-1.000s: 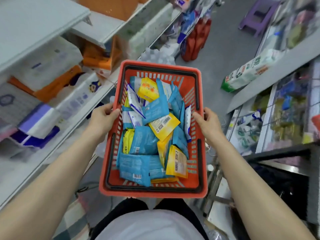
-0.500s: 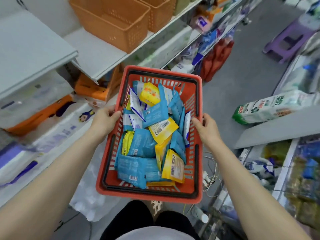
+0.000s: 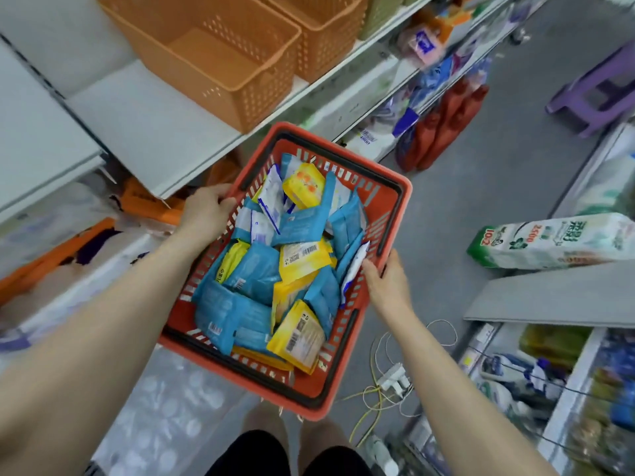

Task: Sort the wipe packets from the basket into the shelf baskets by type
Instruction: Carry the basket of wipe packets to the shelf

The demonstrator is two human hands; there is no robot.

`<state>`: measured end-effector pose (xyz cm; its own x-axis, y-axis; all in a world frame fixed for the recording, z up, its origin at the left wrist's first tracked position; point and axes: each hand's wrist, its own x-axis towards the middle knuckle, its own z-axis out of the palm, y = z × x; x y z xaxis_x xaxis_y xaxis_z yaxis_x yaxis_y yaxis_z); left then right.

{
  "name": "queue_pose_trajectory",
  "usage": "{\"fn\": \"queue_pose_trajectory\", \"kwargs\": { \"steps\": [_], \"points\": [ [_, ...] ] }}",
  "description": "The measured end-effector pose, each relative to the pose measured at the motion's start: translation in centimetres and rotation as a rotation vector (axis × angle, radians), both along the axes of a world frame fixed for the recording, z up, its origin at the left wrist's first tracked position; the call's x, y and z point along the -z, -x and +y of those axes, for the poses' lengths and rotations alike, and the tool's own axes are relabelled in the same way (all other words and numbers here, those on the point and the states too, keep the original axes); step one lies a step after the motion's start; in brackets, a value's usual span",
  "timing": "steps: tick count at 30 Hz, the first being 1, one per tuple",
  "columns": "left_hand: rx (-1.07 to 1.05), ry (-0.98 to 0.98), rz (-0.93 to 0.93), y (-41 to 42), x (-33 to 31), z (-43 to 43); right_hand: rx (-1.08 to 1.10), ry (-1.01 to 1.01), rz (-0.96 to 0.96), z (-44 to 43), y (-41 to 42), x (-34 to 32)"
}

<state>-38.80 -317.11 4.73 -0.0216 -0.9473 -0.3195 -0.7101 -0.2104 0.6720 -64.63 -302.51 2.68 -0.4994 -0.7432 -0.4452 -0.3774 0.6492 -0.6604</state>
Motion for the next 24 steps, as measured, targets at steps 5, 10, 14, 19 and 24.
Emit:
{"fn": "queue_pose_trajectory", "kwargs": {
  "steps": [5,10,14,19,24],
  "points": [
    [-0.044,0.057,-0.041,0.1,0.8,0.1,-0.081,-0.049,0.006,-1.3,1.5,-1.0],
    [0.062,0.156,-0.197,-0.3,0.9,1.8,-0.225,0.201,0.464,-8.1,5.8,-3.1],
    [-0.027,0.143,-0.356,-1.5,0.8,5.9,-0.6,0.232,0.62,-16.8,7.0,-2.8],
    [-0.343,0.237,-0.514,-0.8,1.7,15.0,-0.916,0.191,0.544,-22.0,4.3,-1.1],
    [-0.717,0.141,-0.389,2.6,2.1,19.9,-0.972,0.245,0.624,-22.8,2.5,-0.2]
  ]
}}
